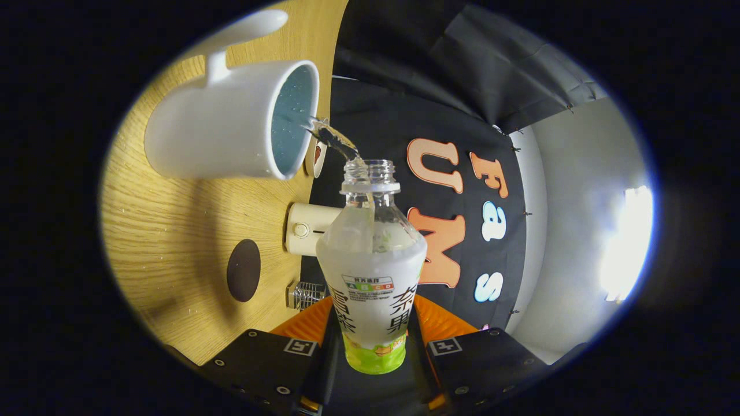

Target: Take the bottle from table, then pour the juice into the cup, finally place the bottle on the coaster

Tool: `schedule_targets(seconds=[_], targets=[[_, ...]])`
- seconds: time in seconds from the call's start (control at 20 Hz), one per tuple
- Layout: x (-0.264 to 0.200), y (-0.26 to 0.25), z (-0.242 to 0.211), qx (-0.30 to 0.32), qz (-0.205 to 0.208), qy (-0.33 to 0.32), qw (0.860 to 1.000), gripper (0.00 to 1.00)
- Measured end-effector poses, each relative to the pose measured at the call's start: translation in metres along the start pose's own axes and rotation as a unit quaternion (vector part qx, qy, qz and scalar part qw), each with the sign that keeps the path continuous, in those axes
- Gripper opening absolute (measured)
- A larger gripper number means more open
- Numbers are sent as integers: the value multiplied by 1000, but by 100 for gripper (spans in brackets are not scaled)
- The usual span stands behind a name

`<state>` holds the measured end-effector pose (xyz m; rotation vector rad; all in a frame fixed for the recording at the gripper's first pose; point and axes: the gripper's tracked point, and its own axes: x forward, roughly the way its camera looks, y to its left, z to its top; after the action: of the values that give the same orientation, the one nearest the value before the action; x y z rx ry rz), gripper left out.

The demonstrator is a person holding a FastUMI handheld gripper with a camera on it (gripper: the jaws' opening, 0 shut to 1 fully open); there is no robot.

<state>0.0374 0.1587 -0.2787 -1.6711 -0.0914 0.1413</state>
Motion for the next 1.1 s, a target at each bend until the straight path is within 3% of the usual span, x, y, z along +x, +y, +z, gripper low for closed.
schedule_targets(seconds=[1.1], targets=[[0,-5,2,-36,-39,-24,998,55]])
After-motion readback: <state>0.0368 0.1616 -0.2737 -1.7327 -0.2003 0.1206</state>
